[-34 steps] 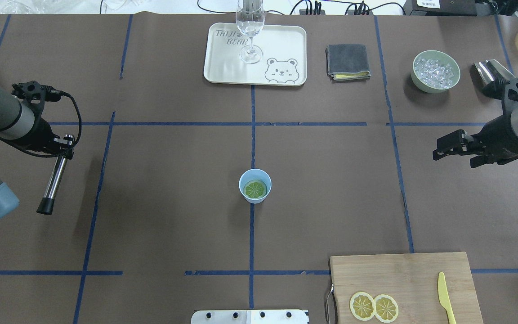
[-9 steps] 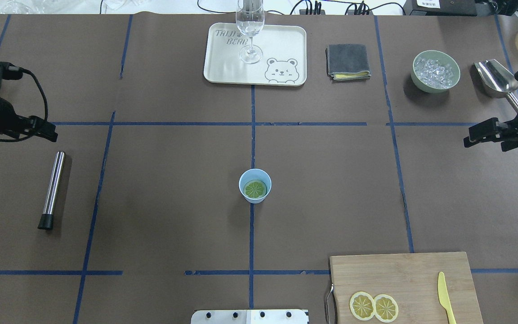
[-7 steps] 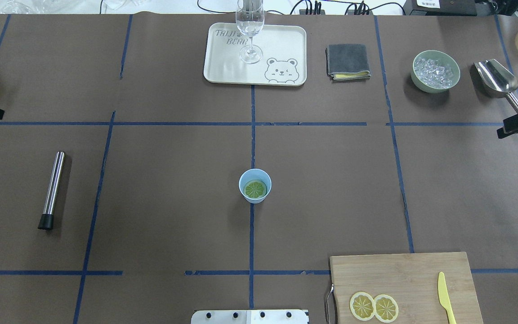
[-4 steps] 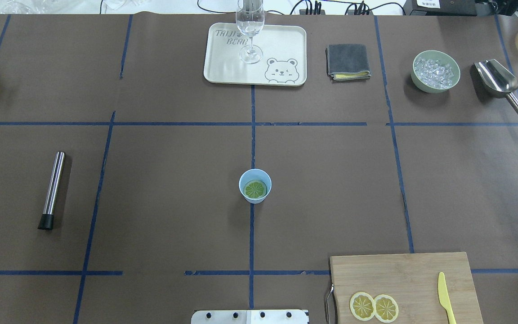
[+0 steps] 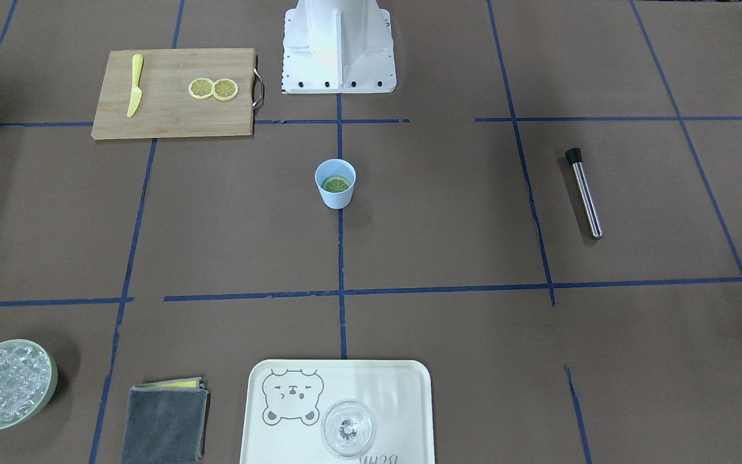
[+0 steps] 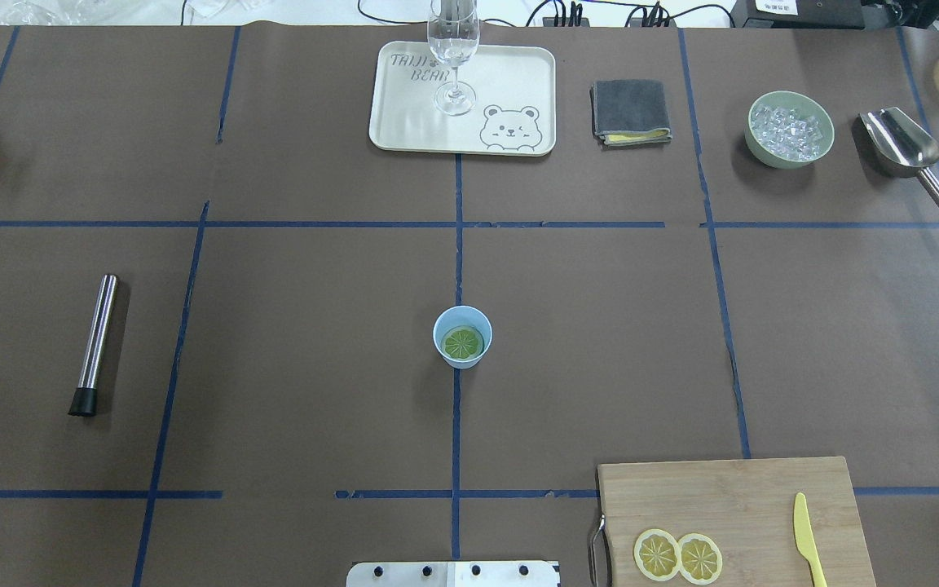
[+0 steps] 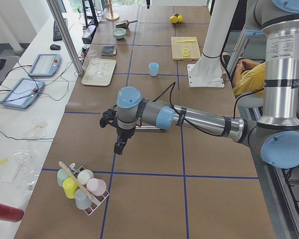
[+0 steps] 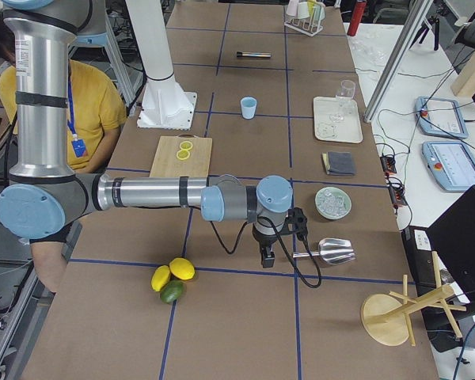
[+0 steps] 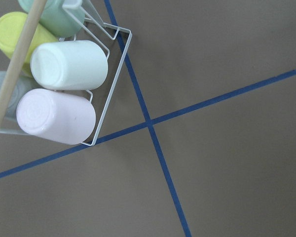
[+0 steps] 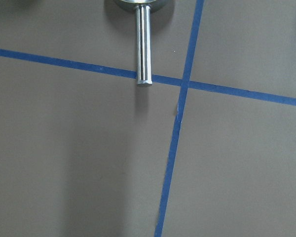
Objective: Squeeze lemon into cup
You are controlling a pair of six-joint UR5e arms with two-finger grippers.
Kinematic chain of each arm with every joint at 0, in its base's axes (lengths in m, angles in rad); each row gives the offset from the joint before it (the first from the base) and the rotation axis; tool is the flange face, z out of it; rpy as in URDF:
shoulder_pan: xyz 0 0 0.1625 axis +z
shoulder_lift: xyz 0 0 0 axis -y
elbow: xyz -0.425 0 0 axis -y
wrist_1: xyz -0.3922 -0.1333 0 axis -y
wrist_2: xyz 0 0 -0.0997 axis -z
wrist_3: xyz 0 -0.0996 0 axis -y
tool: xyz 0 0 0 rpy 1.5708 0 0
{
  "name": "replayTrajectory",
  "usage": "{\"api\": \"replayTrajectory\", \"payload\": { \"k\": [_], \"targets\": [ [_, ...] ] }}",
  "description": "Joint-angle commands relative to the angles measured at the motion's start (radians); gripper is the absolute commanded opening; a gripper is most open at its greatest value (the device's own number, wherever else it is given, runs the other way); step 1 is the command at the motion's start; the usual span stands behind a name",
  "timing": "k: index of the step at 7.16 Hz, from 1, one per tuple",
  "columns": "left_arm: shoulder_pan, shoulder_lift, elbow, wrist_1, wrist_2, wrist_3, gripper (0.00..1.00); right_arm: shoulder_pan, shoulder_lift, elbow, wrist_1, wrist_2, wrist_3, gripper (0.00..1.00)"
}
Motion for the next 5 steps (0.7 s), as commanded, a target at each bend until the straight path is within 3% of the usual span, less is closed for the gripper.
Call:
{"api": "replayTrajectory", "payload": {
  "k": [1, 5],
  "targets": [
    [-0.003, 0.016, 0.002, 0.005, -0.027, -0.013, 1.00, 0.002, -0.004, -0.012, 0.003, 0.003, -0.004, 1.00],
    [-0.004, 0.022, 0.000, 0.005, -0.022, -0.113, 1.00, 0.002, 0.001, -0.009, -0.002, 0.013, -0.002, 1.00]
  ]
}}
